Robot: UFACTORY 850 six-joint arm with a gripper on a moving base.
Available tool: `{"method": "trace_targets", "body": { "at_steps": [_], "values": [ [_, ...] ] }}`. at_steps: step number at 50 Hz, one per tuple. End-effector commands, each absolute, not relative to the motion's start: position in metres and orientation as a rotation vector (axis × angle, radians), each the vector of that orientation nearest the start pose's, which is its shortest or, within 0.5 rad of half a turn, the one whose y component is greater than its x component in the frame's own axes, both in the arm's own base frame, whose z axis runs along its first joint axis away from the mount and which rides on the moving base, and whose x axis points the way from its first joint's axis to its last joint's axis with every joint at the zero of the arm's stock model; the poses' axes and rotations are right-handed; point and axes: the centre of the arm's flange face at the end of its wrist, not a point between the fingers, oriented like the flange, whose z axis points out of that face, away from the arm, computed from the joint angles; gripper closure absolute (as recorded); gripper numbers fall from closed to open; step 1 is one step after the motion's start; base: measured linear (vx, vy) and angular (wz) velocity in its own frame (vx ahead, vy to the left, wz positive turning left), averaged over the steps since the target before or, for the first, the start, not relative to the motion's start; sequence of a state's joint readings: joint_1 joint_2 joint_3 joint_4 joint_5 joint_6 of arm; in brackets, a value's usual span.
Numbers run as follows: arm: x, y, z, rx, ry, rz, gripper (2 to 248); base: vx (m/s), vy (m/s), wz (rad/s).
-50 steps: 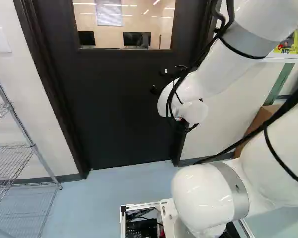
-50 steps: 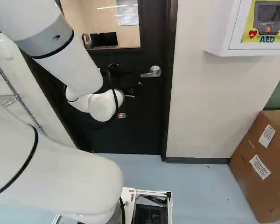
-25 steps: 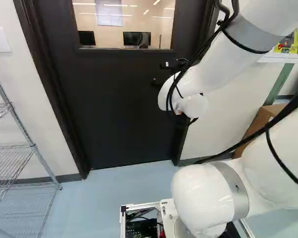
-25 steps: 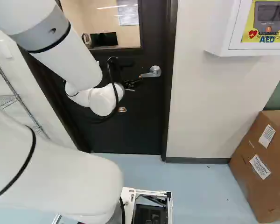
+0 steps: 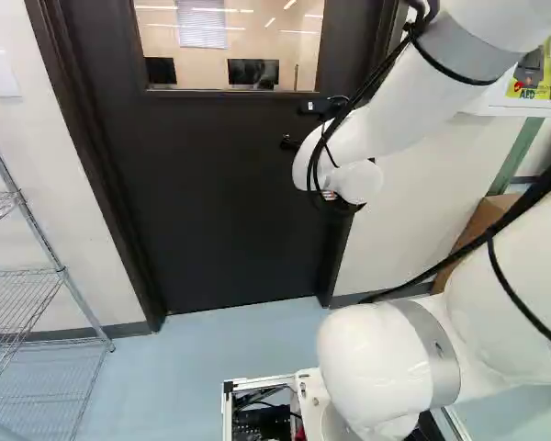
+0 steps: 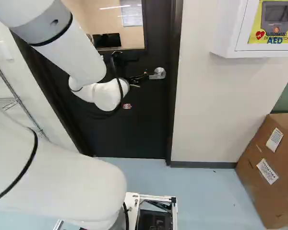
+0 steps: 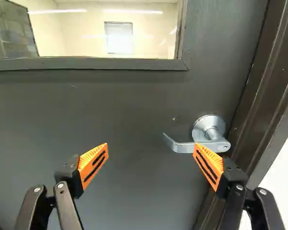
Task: Open the door and move inside
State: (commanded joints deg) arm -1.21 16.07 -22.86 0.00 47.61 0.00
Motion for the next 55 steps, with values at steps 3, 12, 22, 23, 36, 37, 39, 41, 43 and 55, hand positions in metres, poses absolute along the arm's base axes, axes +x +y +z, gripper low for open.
{"method": "trace_targets", "body": {
  "at_steps": [3, 12, 22, 23, 36, 37, 39, 41, 43, 55],
  "values": [
    [0.369, -0.008, 0.499, -2.303, 0.026, -2.159, 3, 0.0, 0.0, 0.0],
    [0.378, -0.01, 0.506, -2.32, 0.031, -2.145, 3, 0.0, 0.0, 0.0],
    [0.389, -0.012, 0.514, -2.339, 0.037, -2.129, 3, 0.0, 0.0, 0.0],
    [0.39, -0.012, 0.515, -2.341, 0.037, -2.127, 3, 0.0, 0.0, 0.0],
    [0.406, -0.014, 0.523, -2.36, 0.041, -2.108, 3, 0.0, 0.0, 0.0],
    [0.407, -0.014, 0.523, -2.361, 0.041, -2.107, 3, 0.0, 0.0, 0.0],
    [0.409, -0.014, 0.523, -2.362, 0.041, -2.106, 3, 0.0, 0.0, 0.0],
    [0.412, -0.014, 0.523, -2.364, 0.041, -2.103, 3, 0.0, 0.0, 0.0],
    [0.415, -0.014, 0.522, -2.367, 0.041, -2.099, 3, 0.0, 0.0, 0.0],
    [0.431, -0.015, 0.512, -2.396, 0.041, -2.066, 3, 0.0, 0.0, 0.0]
  ]
}}
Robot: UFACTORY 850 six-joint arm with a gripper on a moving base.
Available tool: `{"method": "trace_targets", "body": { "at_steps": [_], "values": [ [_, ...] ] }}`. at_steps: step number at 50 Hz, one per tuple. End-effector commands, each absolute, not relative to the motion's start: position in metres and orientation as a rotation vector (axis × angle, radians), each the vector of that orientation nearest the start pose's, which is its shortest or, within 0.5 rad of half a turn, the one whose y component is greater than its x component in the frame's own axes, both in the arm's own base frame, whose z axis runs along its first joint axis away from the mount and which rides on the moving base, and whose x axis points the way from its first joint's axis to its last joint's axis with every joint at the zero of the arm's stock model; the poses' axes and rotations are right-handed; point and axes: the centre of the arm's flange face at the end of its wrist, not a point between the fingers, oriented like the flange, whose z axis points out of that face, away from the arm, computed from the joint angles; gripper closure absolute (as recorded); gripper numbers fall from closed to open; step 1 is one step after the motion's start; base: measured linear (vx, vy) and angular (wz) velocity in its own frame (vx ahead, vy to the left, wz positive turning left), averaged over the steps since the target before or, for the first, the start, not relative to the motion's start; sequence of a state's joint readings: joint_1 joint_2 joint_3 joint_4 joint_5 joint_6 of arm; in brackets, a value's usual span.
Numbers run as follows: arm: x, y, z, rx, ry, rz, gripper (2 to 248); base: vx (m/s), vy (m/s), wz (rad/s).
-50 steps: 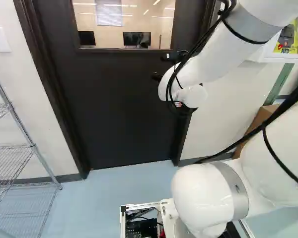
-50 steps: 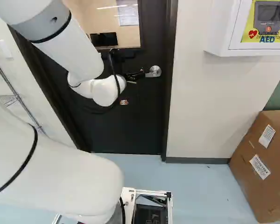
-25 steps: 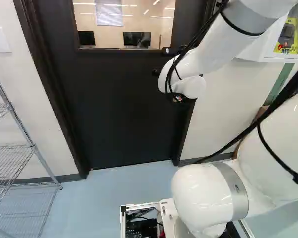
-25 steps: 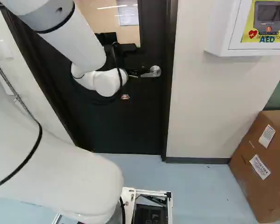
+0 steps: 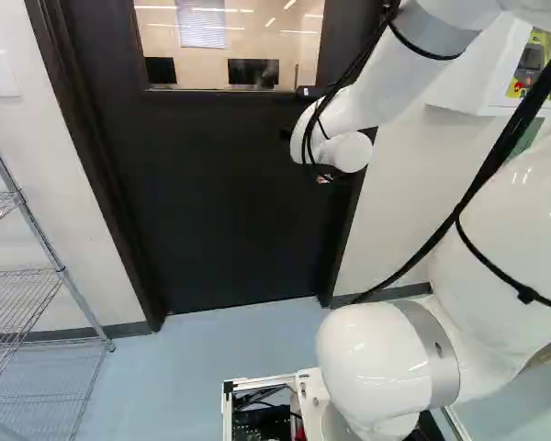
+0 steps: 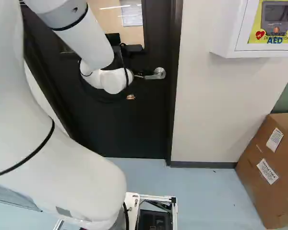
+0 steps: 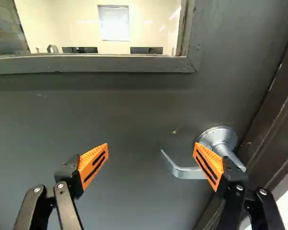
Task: Open the door and move inside
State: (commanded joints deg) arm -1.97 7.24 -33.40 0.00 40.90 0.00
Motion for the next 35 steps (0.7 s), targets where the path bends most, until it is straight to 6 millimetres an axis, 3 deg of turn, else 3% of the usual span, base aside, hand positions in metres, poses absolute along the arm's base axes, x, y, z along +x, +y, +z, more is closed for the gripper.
{"method": "trace_targets", "body": {
  "at_steps": [35],
  "values": [
    [0.442, -0.015, 0.476, -2.478, 0.042, -1.965, 3, 0.0, 0.0, 0.0]
  ]
}}
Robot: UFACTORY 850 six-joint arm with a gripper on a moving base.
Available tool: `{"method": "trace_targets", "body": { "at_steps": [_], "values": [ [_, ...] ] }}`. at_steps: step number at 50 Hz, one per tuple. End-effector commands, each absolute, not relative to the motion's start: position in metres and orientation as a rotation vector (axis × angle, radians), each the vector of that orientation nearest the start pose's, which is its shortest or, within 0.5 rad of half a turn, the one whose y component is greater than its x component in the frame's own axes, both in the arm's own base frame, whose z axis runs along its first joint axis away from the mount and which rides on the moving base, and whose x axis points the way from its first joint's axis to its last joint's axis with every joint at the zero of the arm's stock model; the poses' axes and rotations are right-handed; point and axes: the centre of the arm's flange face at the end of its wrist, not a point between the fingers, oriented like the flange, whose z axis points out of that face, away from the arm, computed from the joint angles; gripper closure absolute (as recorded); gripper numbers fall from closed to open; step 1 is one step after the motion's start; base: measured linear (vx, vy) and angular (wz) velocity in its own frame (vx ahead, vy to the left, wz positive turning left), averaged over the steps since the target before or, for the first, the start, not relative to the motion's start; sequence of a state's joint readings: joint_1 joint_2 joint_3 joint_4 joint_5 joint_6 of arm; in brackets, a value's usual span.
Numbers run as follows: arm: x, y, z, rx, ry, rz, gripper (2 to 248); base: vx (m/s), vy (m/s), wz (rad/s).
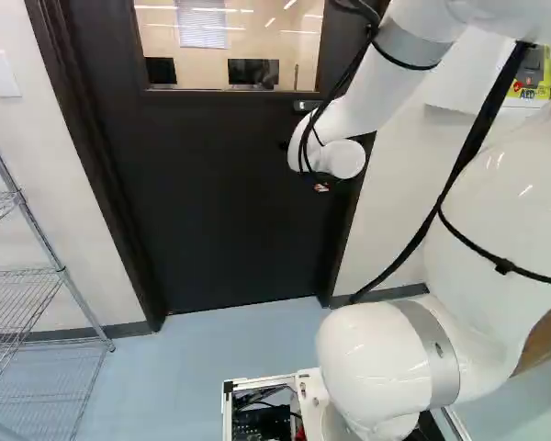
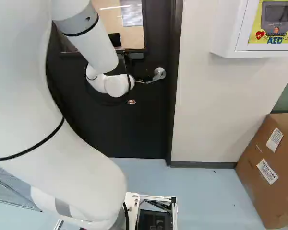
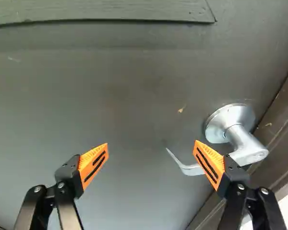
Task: Open the door and move inside
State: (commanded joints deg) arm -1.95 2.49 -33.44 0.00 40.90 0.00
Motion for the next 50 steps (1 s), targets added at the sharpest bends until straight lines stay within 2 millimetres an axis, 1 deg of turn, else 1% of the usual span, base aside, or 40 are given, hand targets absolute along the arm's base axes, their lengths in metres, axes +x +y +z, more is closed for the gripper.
{"method": "trace_targets", "body": {
  "at_steps": [23, 50],
  "values": [
    [0.445, -0.015, 0.452, -2.53, 0.044, -1.897, 3, 0.0, 0.0, 0.0],
    [0.449, -0.023, 0.424, -2.596, 0.067, -1.821, 3, 0.0, 0.0, 0.0]
  ]
}}
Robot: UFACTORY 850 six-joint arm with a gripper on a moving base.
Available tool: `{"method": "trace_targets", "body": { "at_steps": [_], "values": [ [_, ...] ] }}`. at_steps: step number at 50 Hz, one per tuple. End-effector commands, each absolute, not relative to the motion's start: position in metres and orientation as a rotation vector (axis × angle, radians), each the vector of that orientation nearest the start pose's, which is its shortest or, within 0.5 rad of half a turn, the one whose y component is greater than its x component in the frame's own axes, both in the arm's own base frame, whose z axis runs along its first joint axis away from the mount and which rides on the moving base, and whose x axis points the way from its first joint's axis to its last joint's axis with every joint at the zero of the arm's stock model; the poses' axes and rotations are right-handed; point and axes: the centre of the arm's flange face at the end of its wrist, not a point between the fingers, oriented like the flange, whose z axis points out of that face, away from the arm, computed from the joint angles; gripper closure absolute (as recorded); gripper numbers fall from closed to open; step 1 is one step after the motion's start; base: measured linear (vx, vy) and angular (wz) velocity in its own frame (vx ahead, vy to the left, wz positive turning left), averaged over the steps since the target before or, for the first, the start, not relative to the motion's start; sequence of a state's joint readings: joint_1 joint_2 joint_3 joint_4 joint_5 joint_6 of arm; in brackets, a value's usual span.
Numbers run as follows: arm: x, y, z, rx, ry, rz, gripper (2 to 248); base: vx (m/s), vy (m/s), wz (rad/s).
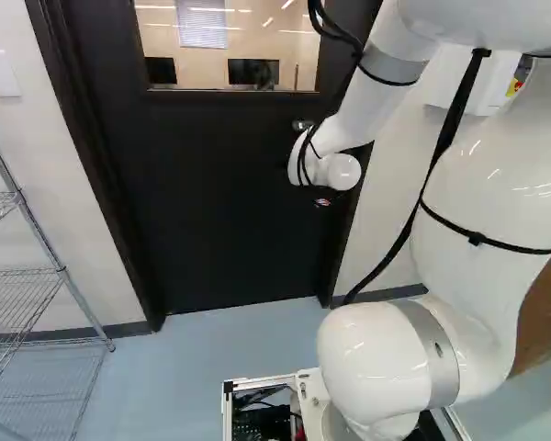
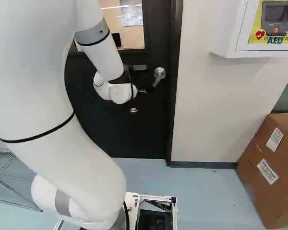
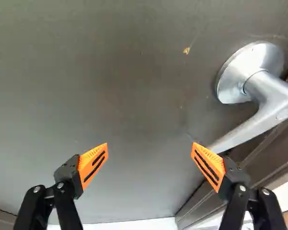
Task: Open the door and move inside
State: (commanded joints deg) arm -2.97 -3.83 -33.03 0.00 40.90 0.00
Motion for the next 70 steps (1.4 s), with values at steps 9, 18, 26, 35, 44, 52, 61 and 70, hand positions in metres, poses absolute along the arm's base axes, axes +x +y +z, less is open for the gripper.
{"method": "trace_targets", "body": {
  "at_steps": [9, 18, 26, 35, 44, 52, 61, 70],
  "values": [
    [0.45, -0.024, 0.414, -2.615, 0.069, -1.793, 3, 0.0, 0.0, 0.0],
    [0.451, -0.024, 0.408, -2.627, 0.069, -1.775, 3, 0.0, 0.0, 0.0],
    [0.452, -0.024, 0.407, -2.629, 0.069, -1.772, 3, 0.0, 0.0, 0.0],
    [0.452, -0.024, 0.407, -2.629, 0.078, -1.773, 3, 0.0, 0.0, 0.0],
    [0.455, -0.029, 0.407, -2.632, 0.145, -1.777, 3, 0.0, 0.0, 0.0],
    [0.461, -0.035, 0.407, -2.633, 0.245, -1.782, 3, 0.0, 0.0, 0.0],
    [0.472, -0.041, 0.406, -2.627, 0.368, -1.786, 3, 0.0, 0.0, 0.0],
    [0.485, -0.045, 0.405, -2.616, 0.493, -1.788, 3, 0.0, 0.0, 0.0]
  ]
}}
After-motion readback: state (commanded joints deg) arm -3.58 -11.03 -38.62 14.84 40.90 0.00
